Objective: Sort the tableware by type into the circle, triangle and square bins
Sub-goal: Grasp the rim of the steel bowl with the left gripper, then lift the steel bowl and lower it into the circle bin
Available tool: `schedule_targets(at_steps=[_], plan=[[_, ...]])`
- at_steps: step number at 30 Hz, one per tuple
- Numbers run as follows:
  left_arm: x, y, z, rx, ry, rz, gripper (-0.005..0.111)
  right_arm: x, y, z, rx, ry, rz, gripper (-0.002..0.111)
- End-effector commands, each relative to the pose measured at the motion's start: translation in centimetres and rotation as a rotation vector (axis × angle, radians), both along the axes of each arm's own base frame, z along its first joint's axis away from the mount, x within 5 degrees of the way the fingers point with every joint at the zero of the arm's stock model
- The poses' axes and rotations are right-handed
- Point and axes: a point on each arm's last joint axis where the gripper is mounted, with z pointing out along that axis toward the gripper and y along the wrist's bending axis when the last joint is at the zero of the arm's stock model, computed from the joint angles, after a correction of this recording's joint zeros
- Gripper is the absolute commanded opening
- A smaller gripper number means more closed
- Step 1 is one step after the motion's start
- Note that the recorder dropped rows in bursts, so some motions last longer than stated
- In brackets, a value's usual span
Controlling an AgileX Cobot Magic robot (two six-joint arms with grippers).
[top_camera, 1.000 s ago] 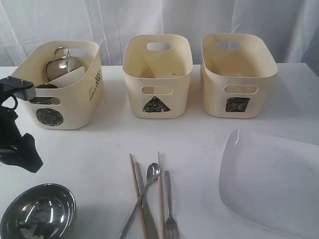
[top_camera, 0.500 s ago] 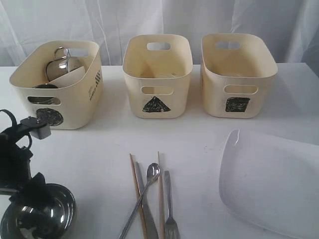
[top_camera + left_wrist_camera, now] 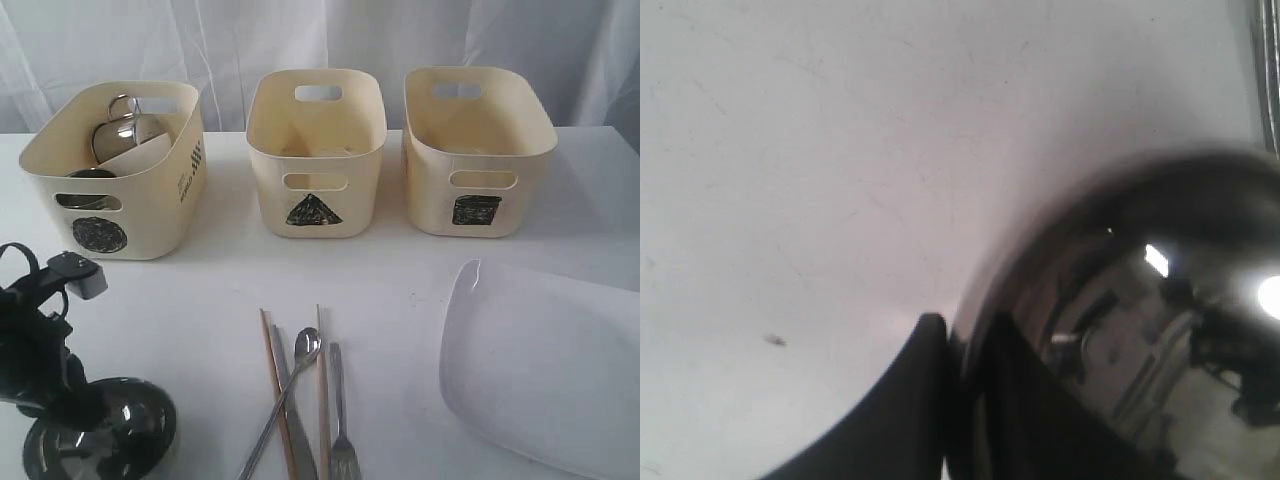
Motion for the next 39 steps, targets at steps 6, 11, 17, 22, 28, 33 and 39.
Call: schedule_targets(at_steps=[6,11,17,22,28,33,39], plan=[[-0.1,-0.1,1.2,-0.017,-0.014,0.051,0.0,0.0,0.0,0.1,-0.007,-0.015,-0.004,0.0],[0.4,-0.1,5.8,-0.047,-0.187,0.082,0.0,0.0,0.0,0.1,-0.007,-0.015,-0.004,0.0],[1.9,0.7,14.7,-0.079,-0.693,0.259,0.0,0.0,0.0,0.1,-0.007,-0.015,-0.004,0.0],[3.5,2.9,19.4,-0.126,-1.115,0.621,0.0,0.0,0.0,0.1,-0.007,-0.015,-0.004,0.0],[6.7,4.8,19.1,-0.089,-1.306,0.885,0.0,0.0,0.0,0.1,-0.007,-0.015,-0.004,0.0],[11.3,3.7,15.9,-0.019,-1.326,0.742,0.0,0.0,0.0,0.1,-0.007,-0.015,-0.004,0.0],[15.7,2.4,13.3,0.042,-1.319,0.569,0.002,0.0,0.0,0.1,-0.007,-0.015,-0.004,0.0]])
